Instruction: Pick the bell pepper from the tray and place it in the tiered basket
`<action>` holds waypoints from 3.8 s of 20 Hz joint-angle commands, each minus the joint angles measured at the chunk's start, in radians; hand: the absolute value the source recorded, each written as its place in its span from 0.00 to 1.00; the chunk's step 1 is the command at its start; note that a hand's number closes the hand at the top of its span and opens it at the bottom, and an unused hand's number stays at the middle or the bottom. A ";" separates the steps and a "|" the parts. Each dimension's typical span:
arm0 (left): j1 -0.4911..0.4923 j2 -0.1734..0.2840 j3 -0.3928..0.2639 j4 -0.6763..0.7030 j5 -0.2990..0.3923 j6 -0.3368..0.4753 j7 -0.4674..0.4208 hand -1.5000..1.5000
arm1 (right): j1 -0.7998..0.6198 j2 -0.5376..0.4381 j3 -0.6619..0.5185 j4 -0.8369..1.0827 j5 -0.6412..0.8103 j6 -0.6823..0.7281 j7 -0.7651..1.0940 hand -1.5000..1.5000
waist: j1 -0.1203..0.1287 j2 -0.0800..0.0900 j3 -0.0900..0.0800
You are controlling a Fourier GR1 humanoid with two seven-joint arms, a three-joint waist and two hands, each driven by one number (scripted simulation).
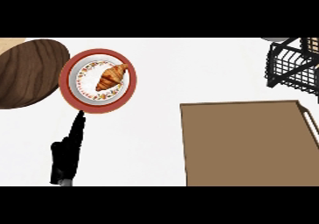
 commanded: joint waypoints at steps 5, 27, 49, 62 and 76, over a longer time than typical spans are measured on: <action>0.011 -0.003 0.011 0.070 -0.002 -0.010 -0.030 0.50 | -0.114 -0.159 -0.262 0.307 -0.198 0.064 -0.189 1.00 | 0.000 -0.001 -0.005; 0.002 0.002 0.024 0.041 -0.017 -0.039 0.011 0.50 | -0.431 -0.465 -0.387 0.297 -0.419 0.207 -0.006 1.00 | 0.013 -0.002 -0.007; -0.044 -0.039 0.011 0.065 -0.047 -0.033 0.032 0.50 | -0.844 -0.289 -0.075 0.682 -0.181 -0.021 -0.064 1.00 | 0.034 0.009 -0.005; -0.031 -0.010 0.034 0.018 -0.022 -0.072 0.042 0.50 | -0.949 -0.150 -0.180 0.897 -0.255 -0.050 0.054 0.00 | 0.052 0.016 -0.003; -0.010 -0.045 0.011 0.037 -0.060 -0.039 -0.010 0.50 | -0.962 -0.254 -0.439 0.931 -0.499 -0.074 0.013 0.00 | 0.042 0.017 -0.002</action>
